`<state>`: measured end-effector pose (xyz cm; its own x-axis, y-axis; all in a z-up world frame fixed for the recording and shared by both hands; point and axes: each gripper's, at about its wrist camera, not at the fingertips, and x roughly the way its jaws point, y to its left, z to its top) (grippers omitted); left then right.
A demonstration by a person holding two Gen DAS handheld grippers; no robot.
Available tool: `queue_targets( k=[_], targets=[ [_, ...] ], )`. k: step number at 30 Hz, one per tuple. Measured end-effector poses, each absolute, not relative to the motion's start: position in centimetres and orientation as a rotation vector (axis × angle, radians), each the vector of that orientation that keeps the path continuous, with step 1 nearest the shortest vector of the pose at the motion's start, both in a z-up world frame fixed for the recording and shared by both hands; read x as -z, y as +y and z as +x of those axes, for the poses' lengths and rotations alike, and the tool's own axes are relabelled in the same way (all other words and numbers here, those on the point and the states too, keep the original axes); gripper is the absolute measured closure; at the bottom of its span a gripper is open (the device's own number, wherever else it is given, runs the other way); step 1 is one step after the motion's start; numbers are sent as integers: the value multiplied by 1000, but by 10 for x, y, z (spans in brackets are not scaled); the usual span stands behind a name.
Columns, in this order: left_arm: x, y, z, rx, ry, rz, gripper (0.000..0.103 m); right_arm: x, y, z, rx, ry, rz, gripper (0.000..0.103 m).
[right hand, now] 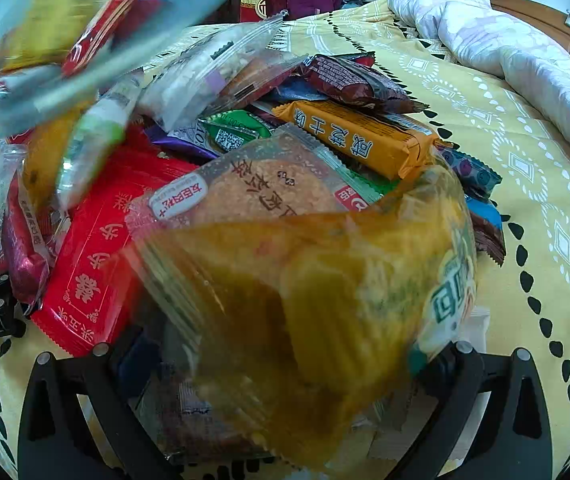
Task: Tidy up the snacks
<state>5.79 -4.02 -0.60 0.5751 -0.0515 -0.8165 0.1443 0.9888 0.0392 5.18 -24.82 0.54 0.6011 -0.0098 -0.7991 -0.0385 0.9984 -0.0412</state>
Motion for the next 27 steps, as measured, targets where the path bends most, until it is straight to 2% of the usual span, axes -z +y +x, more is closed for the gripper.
queue_targets(
  k=[27],
  targets=[
    [6,-41,59,115,952,103,0,-5,-249,53,-16,927,-58,0]
  ],
)
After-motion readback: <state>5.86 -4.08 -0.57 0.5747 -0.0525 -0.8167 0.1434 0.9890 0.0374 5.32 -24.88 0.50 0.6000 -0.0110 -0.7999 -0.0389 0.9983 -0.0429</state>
